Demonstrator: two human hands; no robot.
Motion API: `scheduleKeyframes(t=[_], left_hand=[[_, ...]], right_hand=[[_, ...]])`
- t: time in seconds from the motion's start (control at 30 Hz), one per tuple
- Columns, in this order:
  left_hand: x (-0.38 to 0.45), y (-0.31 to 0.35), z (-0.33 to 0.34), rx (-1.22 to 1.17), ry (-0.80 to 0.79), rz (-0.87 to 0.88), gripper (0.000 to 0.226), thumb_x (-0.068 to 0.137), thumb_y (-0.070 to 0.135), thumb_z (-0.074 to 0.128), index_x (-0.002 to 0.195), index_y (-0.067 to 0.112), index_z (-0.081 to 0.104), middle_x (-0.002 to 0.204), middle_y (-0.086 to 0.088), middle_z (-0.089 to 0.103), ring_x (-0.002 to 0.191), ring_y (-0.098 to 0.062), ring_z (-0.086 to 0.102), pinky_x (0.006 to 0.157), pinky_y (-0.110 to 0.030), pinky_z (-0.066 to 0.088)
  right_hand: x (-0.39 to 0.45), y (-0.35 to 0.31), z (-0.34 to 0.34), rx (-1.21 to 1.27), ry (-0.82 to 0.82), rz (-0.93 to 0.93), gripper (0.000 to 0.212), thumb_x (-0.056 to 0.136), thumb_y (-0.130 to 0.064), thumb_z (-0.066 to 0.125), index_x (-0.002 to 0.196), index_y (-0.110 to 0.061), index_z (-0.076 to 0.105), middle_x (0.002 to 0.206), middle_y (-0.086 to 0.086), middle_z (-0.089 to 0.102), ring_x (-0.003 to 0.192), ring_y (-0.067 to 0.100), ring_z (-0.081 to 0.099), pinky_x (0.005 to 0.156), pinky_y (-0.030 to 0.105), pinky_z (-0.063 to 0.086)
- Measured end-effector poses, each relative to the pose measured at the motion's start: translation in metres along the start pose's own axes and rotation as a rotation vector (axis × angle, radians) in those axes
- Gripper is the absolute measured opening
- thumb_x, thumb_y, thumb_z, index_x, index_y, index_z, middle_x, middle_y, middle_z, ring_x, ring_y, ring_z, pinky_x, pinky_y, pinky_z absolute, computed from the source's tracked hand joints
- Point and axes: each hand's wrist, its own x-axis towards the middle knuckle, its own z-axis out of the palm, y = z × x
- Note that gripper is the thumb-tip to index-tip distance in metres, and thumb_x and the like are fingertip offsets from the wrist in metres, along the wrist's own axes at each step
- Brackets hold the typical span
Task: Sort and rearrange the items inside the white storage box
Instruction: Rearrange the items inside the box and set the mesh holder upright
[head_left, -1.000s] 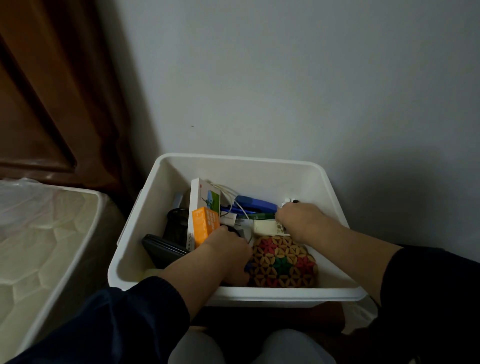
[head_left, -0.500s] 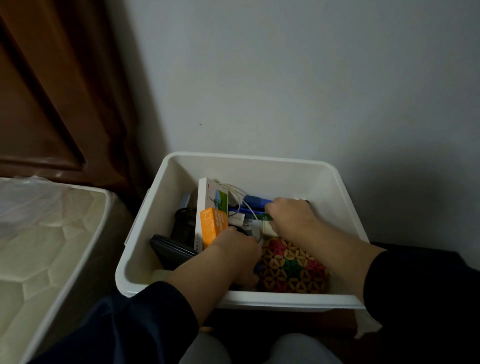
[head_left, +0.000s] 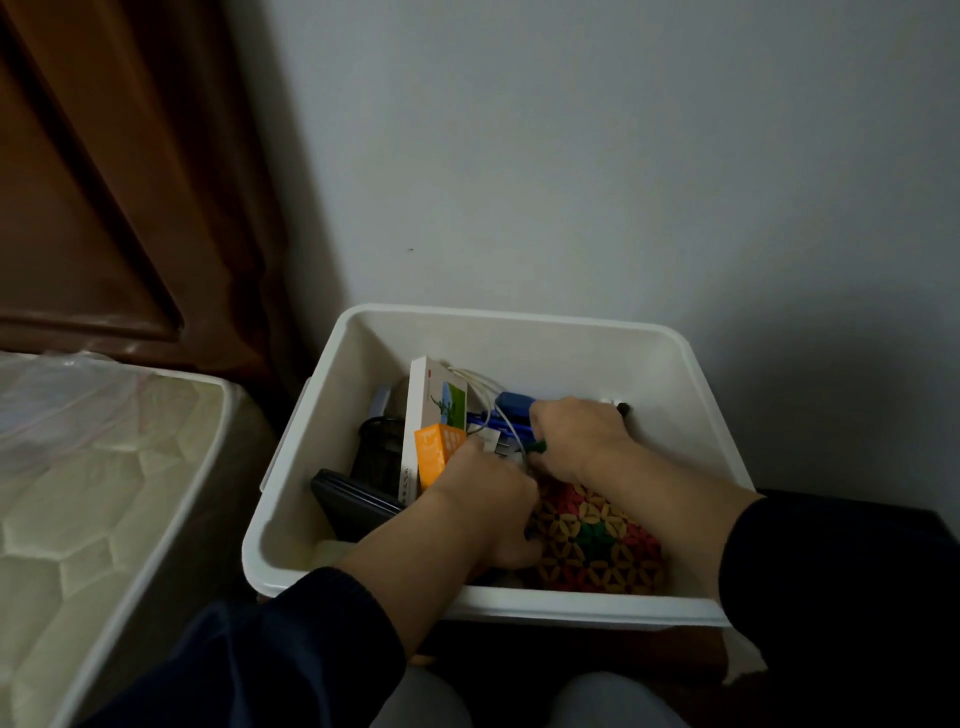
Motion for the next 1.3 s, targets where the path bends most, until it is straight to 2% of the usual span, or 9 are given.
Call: scheduleKeyframes(t=[0.1, 0.27, 0.4, 0.47, 0.6, 0.87, 1.03, 1.2, 1.3], left_hand=[[0.0, -0.002, 0.001, -0.001, -0.011, 0.007, 0.053, 0.098, 0.062, 0.049, 0.102, 0.014, 0.069, 0.096, -0.004, 0.063, 0.101, -0.023, 0.062, 0.109, -0.048, 0.033], [0.0, -0.004, 0.004, -0.017, -0.013, 0.01, 0.054, 0.097, 0.063, 0.049, 0.111, 0.016, 0.07, 0.112, -0.006, 0.069, 0.109, -0.025, 0.061, 0.112, -0.049, 0.031], [-0.001, -0.005, 0.004, -0.001, -0.009, 0.021, 0.059, 0.096, 0.064, 0.051, 0.127, 0.016, 0.065, 0.128, -0.009, 0.065, 0.124, -0.029, 0.055, 0.116, -0.052, 0.029], [-0.002, -0.005, 0.004, 0.016, -0.011, 0.023, 0.062, 0.095, 0.065, 0.052, 0.132, 0.016, 0.064, 0.131, -0.01, 0.063, 0.126, -0.03, 0.054, 0.118, -0.052, 0.028], [-0.003, -0.006, 0.006, 0.023, -0.014, 0.013, 0.064, 0.093, 0.067, 0.054, 0.132, 0.017, 0.063, 0.132, -0.009, 0.063, 0.128, -0.03, 0.052, 0.121, -0.055, 0.024], [-0.002, -0.007, 0.006, 0.001, -0.026, 0.018, 0.067, 0.092, 0.07, 0.054, 0.131, 0.015, 0.062, 0.133, -0.01, 0.063, 0.13, -0.031, 0.052, 0.123, -0.056, 0.02], [0.0, -0.006, 0.009, -0.067, 0.039, -0.013, 0.076, 0.095, 0.078, 0.037, 0.126, 0.014, 0.065, 0.128, -0.009, 0.065, 0.126, -0.029, 0.054, 0.12, -0.055, 0.024], [0.005, -0.003, -0.002, -0.157, 0.196, -0.057, 0.047, 0.105, 0.051, 0.041, 0.137, 0.021, 0.058, 0.134, -0.002, 0.059, 0.128, -0.025, 0.053, 0.116, -0.049, 0.034], [0.024, 0.004, -0.017, -0.19, 0.15, -0.101, 0.038, 0.103, 0.033, 0.049, 0.138, 0.02, 0.057, 0.135, -0.004, 0.058, 0.128, -0.027, 0.052, 0.115, -0.05, 0.036]], right_hand=[[-0.001, 0.0, -0.009, 0.0, 0.034, 0.023, 0.029, 0.095, -0.043, 0.065, 0.117, -0.024, 0.058, 0.111, 0.003, 0.064, 0.097, 0.026, 0.064, 0.072, 0.033, 0.042], [-0.015, 0.018, -0.028, -0.013, 0.173, 0.046, 0.018, 0.097, -0.04, 0.063, 0.105, -0.023, 0.059, 0.086, -0.001, 0.056, 0.073, 0.022, 0.055, 0.057, 0.031, 0.04], [-0.024, 0.04, -0.045, 0.049, 0.252, 0.078, 0.018, 0.096, -0.044, 0.066, 0.097, -0.026, 0.064, 0.081, -0.004, 0.063, 0.072, 0.018, 0.062, 0.066, 0.034, 0.055], [-0.024, 0.048, -0.051, 0.109, 0.277, 0.104, 0.016, 0.097, -0.044, 0.067, 0.097, -0.028, 0.065, 0.079, -0.006, 0.065, 0.07, 0.015, 0.062, 0.065, 0.032, 0.054], [-0.024, 0.055, -0.055, 0.186, 0.257, 0.138, 0.014, 0.096, -0.044, 0.069, 0.095, -0.03, 0.068, 0.074, -0.011, 0.063, 0.066, 0.006, 0.058, 0.053, 0.024, 0.039], [-0.029, 0.05, -0.046, 0.152, 0.183, 0.145, 0.017, 0.096, -0.042, 0.071, 0.098, -0.025, 0.07, 0.085, -0.005, 0.068, 0.076, 0.016, 0.064, 0.066, 0.031, 0.053], [-0.045, 0.06, -0.057, 0.131, 0.3, 0.082, 0.015, 0.096, -0.042, 0.067, 0.098, -0.027, 0.07, 0.081, -0.007, 0.066, 0.068, 0.012, 0.058, 0.052, 0.022, 0.032], [-0.073, 0.081, -0.063, 0.12, 0.681, 0.055, 0.016, 0.082, -0.038, 0.084, 0.089, -0.024, 0.079, 0.068, -0.01, 0.056, 0.077, 0.018, 0.051, 0.079, 0.035, 0.036], [-0.081, 0.088, -0.053, 0.328, 0.644, 0.124, 0.019, 0.09, -0.033, 0.079, 0.101, -0.018, 0.076, 0.09, -0.006, 0.068, 0.096, 0.018, 0.05, 0.081, 0.032, 0.035]])
